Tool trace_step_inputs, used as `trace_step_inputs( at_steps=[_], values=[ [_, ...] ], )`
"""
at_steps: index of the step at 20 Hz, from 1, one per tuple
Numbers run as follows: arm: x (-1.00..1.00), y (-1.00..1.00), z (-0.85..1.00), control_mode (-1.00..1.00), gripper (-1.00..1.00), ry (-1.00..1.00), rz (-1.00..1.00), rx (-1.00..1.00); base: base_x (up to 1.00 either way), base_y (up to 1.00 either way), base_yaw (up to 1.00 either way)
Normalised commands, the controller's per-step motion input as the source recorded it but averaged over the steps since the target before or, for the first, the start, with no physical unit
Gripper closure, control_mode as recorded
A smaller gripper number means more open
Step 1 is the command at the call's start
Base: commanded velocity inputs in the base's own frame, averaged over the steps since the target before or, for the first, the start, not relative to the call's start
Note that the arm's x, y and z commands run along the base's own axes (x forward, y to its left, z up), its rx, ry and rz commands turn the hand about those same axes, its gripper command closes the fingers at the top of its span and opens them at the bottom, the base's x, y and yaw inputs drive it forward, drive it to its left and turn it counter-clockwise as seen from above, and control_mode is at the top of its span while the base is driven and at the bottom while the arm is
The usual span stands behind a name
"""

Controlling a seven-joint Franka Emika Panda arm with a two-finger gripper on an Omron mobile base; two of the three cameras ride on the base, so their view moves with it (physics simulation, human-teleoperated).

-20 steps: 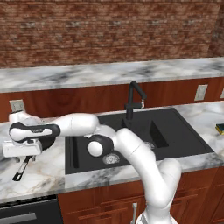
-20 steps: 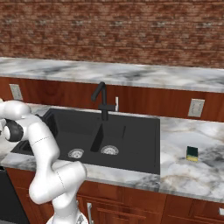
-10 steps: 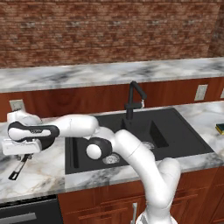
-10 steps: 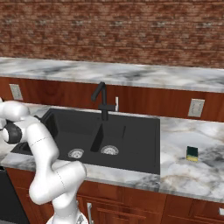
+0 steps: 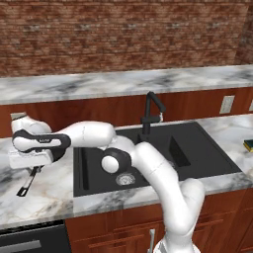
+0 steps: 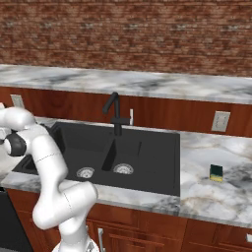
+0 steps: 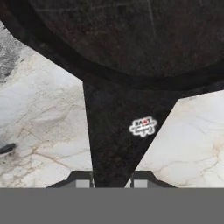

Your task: Pick the pan and sponge and place them into the sink. Then turn on the water.

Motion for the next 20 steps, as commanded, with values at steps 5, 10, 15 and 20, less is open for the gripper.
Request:
trace_step_inputs(
  at_steps=[5,10,15,20],
  values=[
    [-0.36,-0.83,0.12,-1.0,1.0,-0.14,-0.03,0.14,0.0,0.0,0.0],
    [-0.45,-0.97,0.09,-1.0,1.0,-0.09,-0.02,0.14,0.0,0.0,0.0],
    [-0.47,-1.0,0.0,-1.0,1.0,-0.05,-0.01,0.13,0.0,0.0,0.0],
    [-0.18,-1.0,0.01,-1.0,1.0,-0.04,-0.04,0.13,0.0,0.0,0.0]
  ],
)
